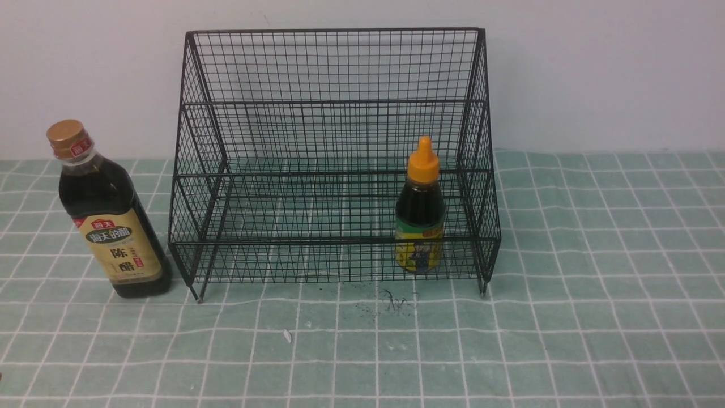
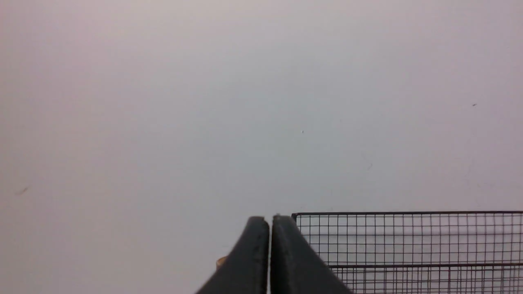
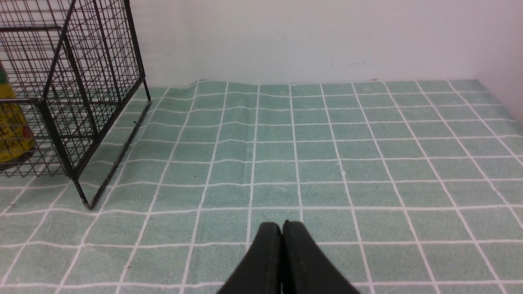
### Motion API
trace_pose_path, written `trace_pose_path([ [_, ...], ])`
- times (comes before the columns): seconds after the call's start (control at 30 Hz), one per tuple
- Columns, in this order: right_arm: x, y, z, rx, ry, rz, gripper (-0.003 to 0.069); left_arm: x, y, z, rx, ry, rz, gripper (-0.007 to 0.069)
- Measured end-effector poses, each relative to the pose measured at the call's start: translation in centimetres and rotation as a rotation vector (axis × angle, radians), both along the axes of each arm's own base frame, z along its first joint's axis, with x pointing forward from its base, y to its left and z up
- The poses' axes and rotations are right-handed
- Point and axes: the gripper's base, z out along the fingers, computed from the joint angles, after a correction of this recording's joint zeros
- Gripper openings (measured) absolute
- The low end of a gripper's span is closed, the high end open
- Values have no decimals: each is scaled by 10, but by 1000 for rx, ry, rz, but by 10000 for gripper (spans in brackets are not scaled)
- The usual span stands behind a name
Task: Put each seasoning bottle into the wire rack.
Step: Use the left arm to grab the condiment bottle closest to it
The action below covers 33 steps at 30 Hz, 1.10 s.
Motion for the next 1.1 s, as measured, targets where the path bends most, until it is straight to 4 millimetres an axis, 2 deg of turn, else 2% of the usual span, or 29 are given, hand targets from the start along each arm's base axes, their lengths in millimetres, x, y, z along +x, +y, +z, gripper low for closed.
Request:
trace_pose_path([
  [0.17,0,0,0,0,0,0,-12,45,0,30,-50,110,14,61],
  [0.23,0,0,0,0,0,0,-12,56,1,33,-69,136,20,92],
  [0.27,0,0,0,0,0,0,-12,69,1,39,-83,159,29,143],
  [0.33,0,0,0,0,0,0,-12,83,1,45,-87,175,39,213],
  [0.5,0,0,0,0,0,0,-12,125,1,50,-87,247,71,430],
  [0.63,0,0,0,0,0,0,-12,156,4,43,-138,314,110,542],
  [0.7,0,0,0,0,0,0,-12,171,5,37,-153,341,138,573],
  [0.9,0,0,0,0,0,0,-12,205,6,15,-140,421,172,582],
  [1.1,0,0,0,0,0,0,-12,223,7,-14,-120,483,202,582],
])
